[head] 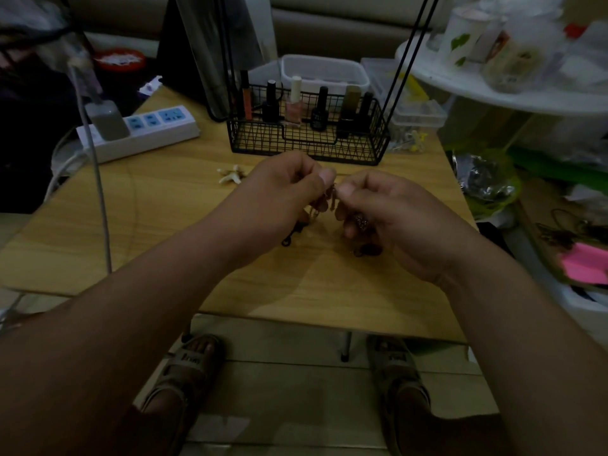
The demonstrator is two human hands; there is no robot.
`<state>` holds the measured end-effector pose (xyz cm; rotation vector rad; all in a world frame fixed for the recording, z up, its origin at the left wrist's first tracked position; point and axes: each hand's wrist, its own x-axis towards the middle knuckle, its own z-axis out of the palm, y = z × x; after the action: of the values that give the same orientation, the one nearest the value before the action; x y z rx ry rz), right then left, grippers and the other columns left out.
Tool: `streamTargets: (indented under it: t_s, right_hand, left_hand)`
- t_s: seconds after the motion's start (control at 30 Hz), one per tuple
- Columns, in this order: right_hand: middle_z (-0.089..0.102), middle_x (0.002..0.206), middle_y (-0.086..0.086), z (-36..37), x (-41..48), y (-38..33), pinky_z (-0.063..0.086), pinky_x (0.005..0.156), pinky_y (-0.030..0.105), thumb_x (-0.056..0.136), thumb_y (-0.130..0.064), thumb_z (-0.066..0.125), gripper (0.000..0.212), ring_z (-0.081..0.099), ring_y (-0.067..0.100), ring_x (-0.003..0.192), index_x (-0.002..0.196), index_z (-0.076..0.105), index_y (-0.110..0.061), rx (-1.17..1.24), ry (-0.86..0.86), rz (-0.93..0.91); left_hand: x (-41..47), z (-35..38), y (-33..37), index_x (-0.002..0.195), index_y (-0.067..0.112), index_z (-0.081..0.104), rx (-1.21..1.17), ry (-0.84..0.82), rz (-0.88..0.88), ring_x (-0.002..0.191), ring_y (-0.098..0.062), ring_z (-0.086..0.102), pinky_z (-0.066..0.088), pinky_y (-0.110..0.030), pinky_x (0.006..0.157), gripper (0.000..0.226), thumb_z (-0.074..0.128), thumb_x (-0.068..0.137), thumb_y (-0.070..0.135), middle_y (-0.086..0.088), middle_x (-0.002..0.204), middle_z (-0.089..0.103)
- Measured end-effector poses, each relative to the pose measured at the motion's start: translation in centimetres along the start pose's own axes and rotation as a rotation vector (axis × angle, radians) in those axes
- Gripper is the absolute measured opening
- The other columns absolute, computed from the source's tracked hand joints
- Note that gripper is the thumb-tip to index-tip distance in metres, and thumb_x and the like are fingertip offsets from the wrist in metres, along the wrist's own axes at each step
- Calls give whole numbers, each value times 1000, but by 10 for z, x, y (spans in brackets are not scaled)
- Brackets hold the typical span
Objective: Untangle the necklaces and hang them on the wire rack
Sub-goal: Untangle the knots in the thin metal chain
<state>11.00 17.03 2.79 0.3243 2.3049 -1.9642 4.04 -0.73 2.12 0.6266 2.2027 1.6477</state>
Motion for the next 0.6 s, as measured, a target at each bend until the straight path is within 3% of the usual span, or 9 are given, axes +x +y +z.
streamTargets:
  t_s: [0.07, 0.17, 0.3, 0.37, 0.47, 0.53, 0.6]
  right_hand:
    - [69, 85, -1, -1, 0, 2, 51, 72, 33, 98, -22, 67, 17, 63, 15, 75, 107, 69, -8, -35, 0, -25]
    - [71, 85, -1, -2, 1, 5, 53, 78, 38, 100, -22, 65, 12, 66, 15, 77, 101, 70, -11, -65, 30, -26]
    - [73, 89, 2, -2, 3, 3, 56, 78, 34, 105, -18, 56, 14, 67, 15, 78, 101, 67, -11, 13, 89, -53]
    - [73, 88, 1, -2, 3, 3, 56, 79, 35, 105, -16, 56, 13, 66, 15, 78, 99, 67, -11, 10, 104, -82]
    - [73, 84, -2, -1, 3, 4, 58, 82, 44, 103, -16, 59, 10, 65, 14, 77, 98, 66, -13, -39, 134, -96]
    - [70, 81, -1, -2, 5, 5, 58, 88, 54, 102, -15, 62, 5, 65, 16, 76, 100, 66, -13, -77, 147, -103]
    - [68, 81, 1, -2, 5, 4, 57, 91, 56, 100, -12, 64, 7, 65, 16, 78, 107, 65, -13, -88, 136, -105]
  left_hand:
    - [1, -2, -1, 103, 16, 67, -8, 16, 0, 99, -23, 71, 60, -45, 91, 25, 58, 105, 39, 2, 95, 75]
    - [1, -3, -1, 100, 15, 66, -63, 12, -10, 98, -18, 71, 59, -43, 92, 20, 61, 104, 34, 4, 90, 74]
    - [1, -3, -2, 105, 16, 65, -36, -70, 23, 88, -12, 74, 60, -28, 81, 5, 65, 102, 19, -1, 89, 75]
    - [-1, -1, -2, 113, 18, 67, 51, -111, 50, 88, -10, 75, 60, -23, 76, 11, 65, 102, 17, -4, 93, 76]
    - [-2, 1, -3, 107, 19, 72, 174, -111, 58, 80, -5, 74, 55, -13, 67, 9, 65, 102, 17, -2, 90, 77]
    - [-2, 2, -3, 97, 19, 71, 204, -89, 45, 76, -5, 75, 55, -13, 64, 8, 65, 102, 17, -2, 86, 77]
    - [-1, 3, -3, 96, 17, 69, 217, -83, 43, 75, -8, 75, 59, -19, 66, 9, 64, 102, 17, -3, 85, 77]
